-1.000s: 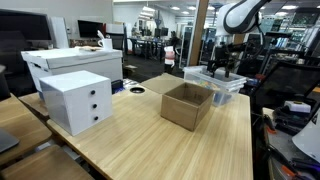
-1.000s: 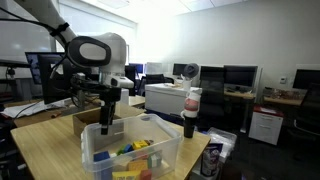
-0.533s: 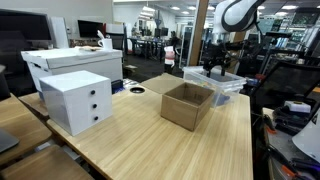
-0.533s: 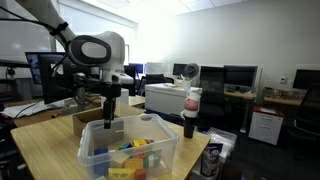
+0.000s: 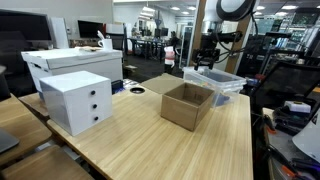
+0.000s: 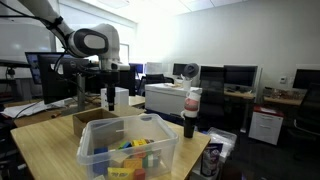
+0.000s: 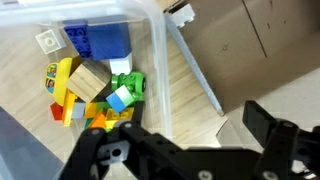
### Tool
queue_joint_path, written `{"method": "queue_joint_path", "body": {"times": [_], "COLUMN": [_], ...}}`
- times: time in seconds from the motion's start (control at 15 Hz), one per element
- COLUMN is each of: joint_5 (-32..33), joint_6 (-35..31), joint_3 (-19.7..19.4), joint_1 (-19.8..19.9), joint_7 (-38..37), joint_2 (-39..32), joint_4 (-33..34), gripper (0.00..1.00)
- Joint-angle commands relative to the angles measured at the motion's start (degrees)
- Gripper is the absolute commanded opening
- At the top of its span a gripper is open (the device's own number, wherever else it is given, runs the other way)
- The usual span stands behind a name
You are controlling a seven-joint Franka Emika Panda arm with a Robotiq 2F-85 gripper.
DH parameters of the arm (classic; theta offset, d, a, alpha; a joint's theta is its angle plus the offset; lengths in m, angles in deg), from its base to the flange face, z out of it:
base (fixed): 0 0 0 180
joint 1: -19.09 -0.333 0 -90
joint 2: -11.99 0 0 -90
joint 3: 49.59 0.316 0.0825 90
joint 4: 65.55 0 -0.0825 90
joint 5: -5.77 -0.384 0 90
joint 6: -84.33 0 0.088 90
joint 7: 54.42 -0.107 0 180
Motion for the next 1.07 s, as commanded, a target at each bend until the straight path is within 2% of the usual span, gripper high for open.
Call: {"method": "queue_joint_path", "body": {"times": [0.0,0.4,0.8,1.0], "joint_5": [-5.52,-12.08,-11.81,-15.31], "joint_6": [-2.33,-4.0,0.89,2.25], "joint_3": [1.36,4.07,4.88,5.19], "joint_1": [-1.9,-5.64,-7.81,-7.86], "joint_7": [3.08,6.48,2.15,4.77], "joint_2": [-1.82,-8.13,-14.54,-17.7], "joint_4": [-0.22,2.08,5.07,6.17], "gripper": [1.0,1.0,1.0,1.0]}}
